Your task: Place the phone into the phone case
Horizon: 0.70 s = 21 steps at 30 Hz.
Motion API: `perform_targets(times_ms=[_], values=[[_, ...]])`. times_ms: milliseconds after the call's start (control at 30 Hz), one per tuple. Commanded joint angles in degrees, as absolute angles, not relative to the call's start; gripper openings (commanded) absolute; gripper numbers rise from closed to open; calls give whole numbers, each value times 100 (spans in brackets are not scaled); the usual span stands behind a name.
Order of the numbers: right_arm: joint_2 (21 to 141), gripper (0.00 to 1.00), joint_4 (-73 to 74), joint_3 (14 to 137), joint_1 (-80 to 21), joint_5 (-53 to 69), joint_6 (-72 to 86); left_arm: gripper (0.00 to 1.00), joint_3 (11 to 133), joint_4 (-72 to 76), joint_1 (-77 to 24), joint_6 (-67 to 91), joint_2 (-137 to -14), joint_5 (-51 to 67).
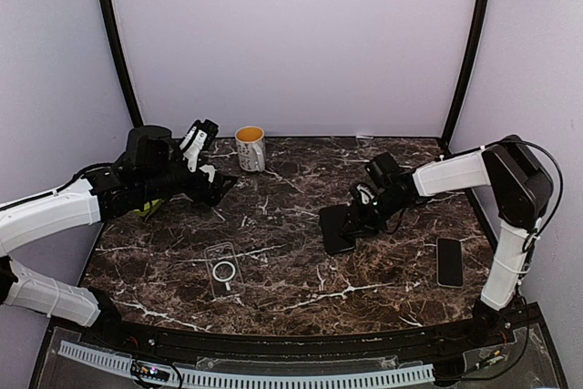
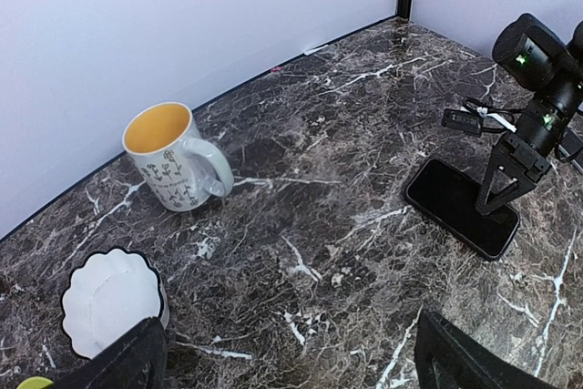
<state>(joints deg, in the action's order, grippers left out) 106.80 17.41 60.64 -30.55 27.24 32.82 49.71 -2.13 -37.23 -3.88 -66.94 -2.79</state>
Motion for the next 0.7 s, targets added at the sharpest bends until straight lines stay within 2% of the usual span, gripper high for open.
perform_targets(times_ms=[0,100,267,667], values=[[10701,37,2567,6292,-3254,1362,3134,97,4888,-185,-3691,-448,-6548,-246],[10695,44,3233,6687,-3451,560,3086,97,4894,-182,-3690,-453,-6548,-230],[10716,46,3884,7228,-3755,-506,3099,97,4887,-180,-3691,-458,-6531,-229],[10557,45,3925,7621,-4219,-1001,3243,97,4857,-165,-3689,-508,-6504,-258]])
